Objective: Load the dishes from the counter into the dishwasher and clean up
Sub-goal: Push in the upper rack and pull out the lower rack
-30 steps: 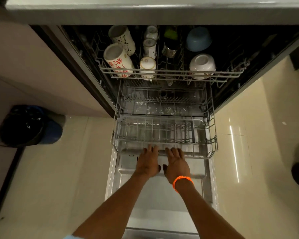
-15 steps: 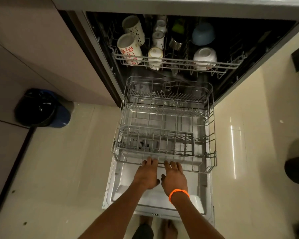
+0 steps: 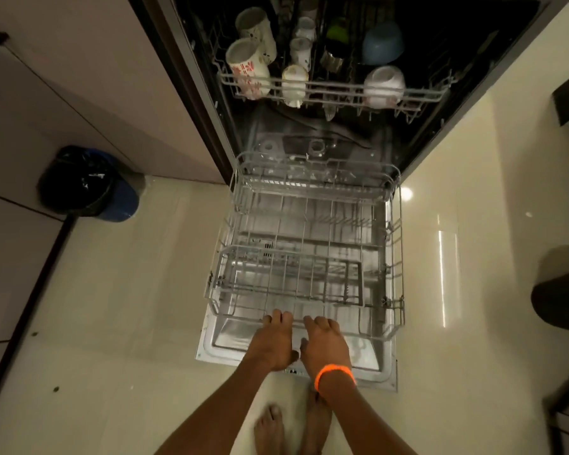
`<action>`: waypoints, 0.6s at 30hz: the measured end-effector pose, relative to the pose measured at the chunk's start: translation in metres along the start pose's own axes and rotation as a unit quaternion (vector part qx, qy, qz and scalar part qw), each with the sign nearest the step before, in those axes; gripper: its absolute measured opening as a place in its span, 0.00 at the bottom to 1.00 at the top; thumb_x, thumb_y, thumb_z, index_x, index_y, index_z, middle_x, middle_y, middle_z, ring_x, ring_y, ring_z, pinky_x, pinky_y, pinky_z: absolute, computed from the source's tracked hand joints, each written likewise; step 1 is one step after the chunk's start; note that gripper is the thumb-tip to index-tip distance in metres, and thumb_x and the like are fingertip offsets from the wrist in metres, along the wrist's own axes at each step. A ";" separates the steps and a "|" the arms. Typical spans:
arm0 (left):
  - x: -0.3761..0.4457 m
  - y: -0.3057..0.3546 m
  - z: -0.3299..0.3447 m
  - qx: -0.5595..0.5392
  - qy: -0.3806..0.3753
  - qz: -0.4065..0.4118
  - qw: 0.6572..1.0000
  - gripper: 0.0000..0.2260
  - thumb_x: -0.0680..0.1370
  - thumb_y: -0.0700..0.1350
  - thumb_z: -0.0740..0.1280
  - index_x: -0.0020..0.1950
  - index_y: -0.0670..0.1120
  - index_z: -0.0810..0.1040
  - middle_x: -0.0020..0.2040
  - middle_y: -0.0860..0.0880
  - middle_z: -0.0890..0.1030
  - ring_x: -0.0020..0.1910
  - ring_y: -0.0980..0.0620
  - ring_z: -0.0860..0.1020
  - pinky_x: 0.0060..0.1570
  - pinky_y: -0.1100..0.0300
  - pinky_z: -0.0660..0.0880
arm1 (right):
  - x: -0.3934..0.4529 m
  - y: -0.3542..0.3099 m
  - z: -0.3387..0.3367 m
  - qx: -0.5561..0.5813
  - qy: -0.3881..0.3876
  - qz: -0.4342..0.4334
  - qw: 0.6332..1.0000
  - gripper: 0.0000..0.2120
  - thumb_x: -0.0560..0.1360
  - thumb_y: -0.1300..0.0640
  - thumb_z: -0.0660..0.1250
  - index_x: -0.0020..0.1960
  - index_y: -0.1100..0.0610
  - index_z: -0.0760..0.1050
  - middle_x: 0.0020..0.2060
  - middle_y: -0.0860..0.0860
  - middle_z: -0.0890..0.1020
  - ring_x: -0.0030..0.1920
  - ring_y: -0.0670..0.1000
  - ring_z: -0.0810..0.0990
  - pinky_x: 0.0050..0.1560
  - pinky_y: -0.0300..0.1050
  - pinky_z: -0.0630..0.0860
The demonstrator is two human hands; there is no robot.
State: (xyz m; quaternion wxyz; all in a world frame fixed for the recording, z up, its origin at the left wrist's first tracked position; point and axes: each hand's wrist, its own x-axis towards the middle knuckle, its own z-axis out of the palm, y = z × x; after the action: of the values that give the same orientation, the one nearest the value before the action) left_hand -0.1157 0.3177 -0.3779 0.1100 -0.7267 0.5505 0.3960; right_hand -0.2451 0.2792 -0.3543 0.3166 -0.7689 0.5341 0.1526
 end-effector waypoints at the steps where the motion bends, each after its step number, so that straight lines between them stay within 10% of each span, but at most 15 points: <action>1: 0.002 0.000 -0.003 0.007 0.006 0.005 1.000 0.36 0.74 0.55 0.74 0.75 0.45 0.61 0.71 0.42 0.64 0.70 0.41 0.66 0.63 0.47 0.75 | 0.004 -0.002 -0.003 -0.005 0.004 0.000 1.000 0.23 0.80 0.52 0.61 0.74 0.52 0.66 0.68 0.53 0.73 0.69 0.56 0.67 0.67 0.48 0.71; 18: -0.031 -0.001 -0.069 0.003 0.111 -0.005 0.994 0.34 0.76 0.52 0.72 0.77 0.45 0.62 0.75 0.43 0.63 0.73 0.42 0.66 0.67 0.47 0.71 | -0.016 -0.033 -0.051 -0.048 0.018 -0.007 0.999 0.31 0.80 0.51 0.63 0.79 0.54 0.57 0.79 0.54 0.57 0.80 0.55 0.50 0.75 0.57 0.62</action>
State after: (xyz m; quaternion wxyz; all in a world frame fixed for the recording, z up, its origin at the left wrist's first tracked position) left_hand -0.0859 0.2992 -0.3105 0.0523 -0.7687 0.5565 0.3109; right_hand -0.2267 0.2652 -0.2962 0.2711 -0.7895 0.5264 0.1618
